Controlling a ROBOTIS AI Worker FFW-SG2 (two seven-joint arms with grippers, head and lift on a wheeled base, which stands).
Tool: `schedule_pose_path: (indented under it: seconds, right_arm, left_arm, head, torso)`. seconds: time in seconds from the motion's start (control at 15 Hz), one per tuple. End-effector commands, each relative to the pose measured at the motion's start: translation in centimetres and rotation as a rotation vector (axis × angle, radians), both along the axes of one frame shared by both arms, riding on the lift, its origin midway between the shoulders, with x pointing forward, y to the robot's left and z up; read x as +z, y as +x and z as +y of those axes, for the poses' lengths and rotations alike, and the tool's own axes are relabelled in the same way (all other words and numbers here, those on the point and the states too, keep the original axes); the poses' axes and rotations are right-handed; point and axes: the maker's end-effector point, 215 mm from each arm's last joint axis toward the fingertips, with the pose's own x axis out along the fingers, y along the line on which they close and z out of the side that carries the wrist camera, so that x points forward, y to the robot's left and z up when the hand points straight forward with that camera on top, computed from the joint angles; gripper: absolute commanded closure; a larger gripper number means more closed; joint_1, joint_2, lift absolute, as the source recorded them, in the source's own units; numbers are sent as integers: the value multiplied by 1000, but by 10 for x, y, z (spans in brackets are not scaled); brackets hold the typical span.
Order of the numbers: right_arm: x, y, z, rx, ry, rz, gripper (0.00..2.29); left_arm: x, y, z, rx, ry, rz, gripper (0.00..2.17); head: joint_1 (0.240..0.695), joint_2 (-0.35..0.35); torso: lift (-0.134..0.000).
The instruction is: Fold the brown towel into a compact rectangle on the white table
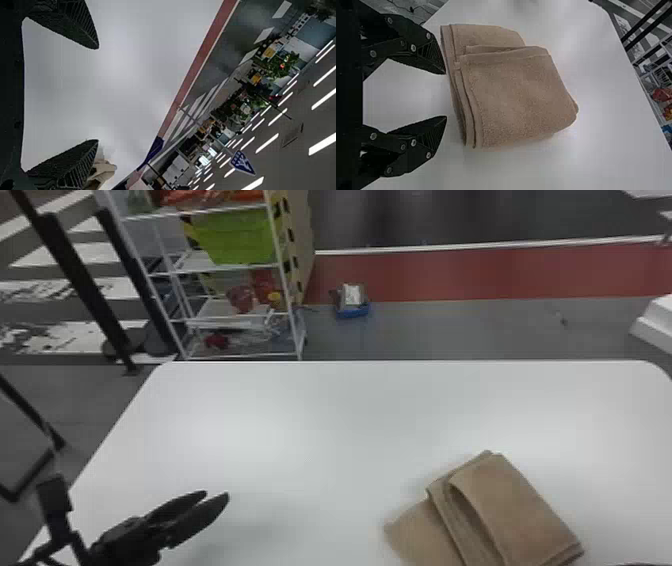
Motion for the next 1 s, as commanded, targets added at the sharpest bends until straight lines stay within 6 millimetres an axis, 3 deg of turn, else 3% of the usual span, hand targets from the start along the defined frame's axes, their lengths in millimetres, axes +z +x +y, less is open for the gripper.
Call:
schedule_pose_path:
  seconds: [0.0, 0.2, 0.47, 0.67, 0.93]
  right_arm:
    - [-14, 3, -7, -17, -24, 32, 579]
    - [-27, 26, 12, 19, -45, 51, 569]
    - [-29, 74, 28, 22, -62, 51, 572]
    - [-17, 116, 50, 7, -15, 47, 572]
    - [-3, 164, 99, 17, 67, 94, 569]
  left_arm:
    - [0, 1, 0, -2, 1, -1, 33]
    - [-1, 0, 1, 1, -2, 1, 33]
    - [-3, -4, 6, 12, -1, 6, 33]
    - [-2, -3, 5, 10, 1, 0, 33]
    - [-2, -2, 3, 4, 2, -2, 33]
  head:
    - [695, 97]
    - [695, 81]
    - [695, 115]
    - [695, 131]
    - [695, 163]
  torso:
    - [-124]
    - [-124]
    - [-124]
    - [-124]
    - [-124]
